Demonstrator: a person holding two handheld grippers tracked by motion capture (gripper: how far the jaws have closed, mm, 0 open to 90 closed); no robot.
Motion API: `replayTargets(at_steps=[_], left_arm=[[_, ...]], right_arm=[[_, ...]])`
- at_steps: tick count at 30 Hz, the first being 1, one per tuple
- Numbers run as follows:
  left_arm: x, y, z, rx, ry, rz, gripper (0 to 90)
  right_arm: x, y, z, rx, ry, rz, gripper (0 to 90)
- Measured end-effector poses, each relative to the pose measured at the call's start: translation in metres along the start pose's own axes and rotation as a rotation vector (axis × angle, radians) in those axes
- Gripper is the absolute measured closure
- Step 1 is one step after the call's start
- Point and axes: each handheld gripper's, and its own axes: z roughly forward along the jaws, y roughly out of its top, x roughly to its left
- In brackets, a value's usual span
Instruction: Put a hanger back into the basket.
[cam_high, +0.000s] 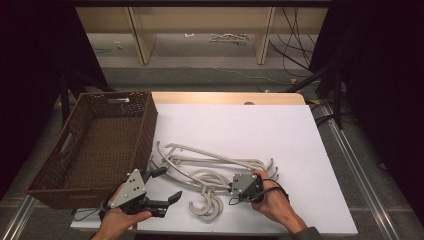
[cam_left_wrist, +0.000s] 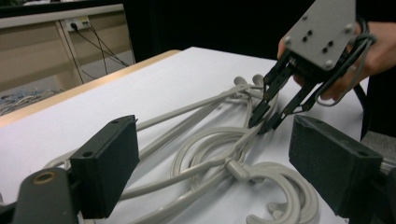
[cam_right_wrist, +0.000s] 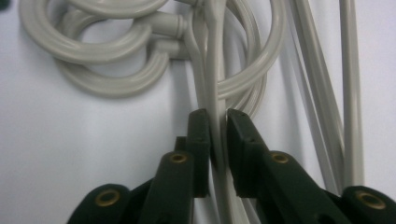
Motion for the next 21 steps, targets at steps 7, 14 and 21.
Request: replayTargets(at_steps=[7, 14, 21], left_arm=[[-0.001, 0.001, 0.004, 0.027, -0.002, 0.005, 16.2], [0.000, 0.005, 0.021, 0.091, 0.014, 0.096, 21.7], [0.005, 0.005, 0.047, 0.205, 0.010, 0.201, 25.3]], right_arm=[[-0.003, 0.000, -0.009, 0.002, 0.003, -0.054, 81.8], [-0.006, 0.005, -0.022, -0.036, -0.029, -0.060, 82.2], [-0.008, 0.004, -0.028, -0.048, -0.020, -0.076, 82.3]])
